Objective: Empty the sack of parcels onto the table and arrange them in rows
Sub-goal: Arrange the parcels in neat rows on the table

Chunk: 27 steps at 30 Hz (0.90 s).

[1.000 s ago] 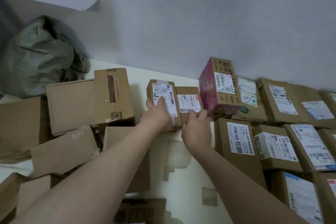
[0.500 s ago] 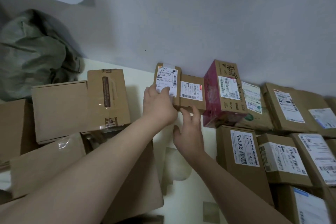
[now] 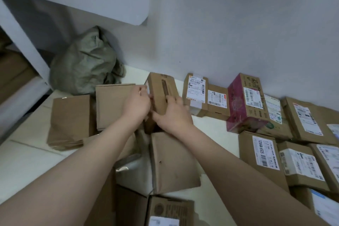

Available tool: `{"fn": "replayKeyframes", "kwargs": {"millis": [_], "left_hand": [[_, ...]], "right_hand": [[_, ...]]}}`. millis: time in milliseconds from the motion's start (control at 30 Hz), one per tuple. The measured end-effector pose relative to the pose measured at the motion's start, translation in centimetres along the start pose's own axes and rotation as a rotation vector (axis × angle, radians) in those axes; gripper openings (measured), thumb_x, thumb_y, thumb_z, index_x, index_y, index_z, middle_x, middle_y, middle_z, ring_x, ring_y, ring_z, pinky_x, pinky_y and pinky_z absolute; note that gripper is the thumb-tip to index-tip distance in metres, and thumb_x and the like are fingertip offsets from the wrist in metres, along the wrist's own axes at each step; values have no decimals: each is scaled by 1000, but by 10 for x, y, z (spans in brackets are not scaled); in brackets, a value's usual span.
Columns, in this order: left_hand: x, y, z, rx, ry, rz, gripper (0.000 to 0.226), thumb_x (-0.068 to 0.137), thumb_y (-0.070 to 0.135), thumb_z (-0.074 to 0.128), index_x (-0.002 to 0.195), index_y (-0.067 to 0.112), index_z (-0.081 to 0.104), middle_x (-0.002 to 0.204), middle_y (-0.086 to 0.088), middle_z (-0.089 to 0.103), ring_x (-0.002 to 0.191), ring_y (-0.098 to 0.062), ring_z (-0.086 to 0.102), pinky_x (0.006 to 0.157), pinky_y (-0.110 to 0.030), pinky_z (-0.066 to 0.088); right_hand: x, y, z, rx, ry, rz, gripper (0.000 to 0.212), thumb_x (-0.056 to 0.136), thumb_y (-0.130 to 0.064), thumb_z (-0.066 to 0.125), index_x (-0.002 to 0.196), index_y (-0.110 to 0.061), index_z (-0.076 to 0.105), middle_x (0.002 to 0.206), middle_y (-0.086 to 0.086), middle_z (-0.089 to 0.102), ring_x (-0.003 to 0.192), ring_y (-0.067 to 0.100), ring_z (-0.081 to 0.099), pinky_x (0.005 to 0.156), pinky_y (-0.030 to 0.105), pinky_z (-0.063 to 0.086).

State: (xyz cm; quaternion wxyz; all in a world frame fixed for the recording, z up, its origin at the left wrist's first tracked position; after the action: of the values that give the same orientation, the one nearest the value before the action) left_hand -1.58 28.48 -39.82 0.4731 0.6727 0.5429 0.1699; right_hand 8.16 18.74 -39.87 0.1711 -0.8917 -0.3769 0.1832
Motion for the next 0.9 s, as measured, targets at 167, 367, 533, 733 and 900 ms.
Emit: {"fn": "replayKeyframes", "kwargs": {"millis": [167, 367, 533, 733, 900], "left_hand": [[0, -9, -17, 74, -60, 36, 52, 91, 9, 42, 141, 21, 43, 136, -7, 55, 116, -27, 54, 95, -30, 48], [12, -49, -52, 336, 210, -294, 79, 82, 26, 69, 147, 19, 25, 153, -22, 19, 139, -39, 21, 117, -46, 20], [34, -76, -43, 413, 208, -425, 93, 82, 36, 74, 152, 26, 13, 156, -29, 5, 144, -44, 9, 118, -50, 14], [48, -86, -51, 376, 362, -417, 78, 94, 26, 54, 154, 9, 6, 158, -18, 17, 144, -35, 16, 116, -48, 18], [56, -88, -54, 419, 365, -410, 78, 91, 27, 57, 153, 10, 12, 156, -14, 19, 144, -32, 16, 116, -50, 18]], "right_hand": [[1, 23, 4, 163, -38, 341, 89, 76, -57, 67, 145, -18, 26, 141, 17, 38, 125, 40, 45, 103, 44, 44], [0, 33, 7, 901, -42, 445, 71, 82, -36, 68, 140, -12, 36, 128, 4, 52, 92, 15, 64, 76, 36, 62], [10, 40, 18, 935, -15, 505, 67, 79, -36, 70, 137, -13, 46, 130, 6, 57, 90, 15, 66, 76, 36, 62], [17, 53, 25, 867, 39, 612, 32, 91, -9, 50, 123, -9, 54, 113, 7, 63, 91, 24, 63, 95, 43, 54], [24, 63, 23, 781, 153, 633, 43, 84, -2, 47, 125, -8, 54, 115, 9, 62, 97, 26, 62, 87, 37, 55]]}}
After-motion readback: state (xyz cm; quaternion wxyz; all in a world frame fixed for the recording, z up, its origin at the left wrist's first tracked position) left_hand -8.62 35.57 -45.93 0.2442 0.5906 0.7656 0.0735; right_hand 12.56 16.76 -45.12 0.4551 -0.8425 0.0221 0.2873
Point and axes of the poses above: each hand's wrist, its own x-axis towards the middle knuckle, its own z-axis out of the palm, y = z × x, the point moved 7 cm from there along x, towards the middle knuckle
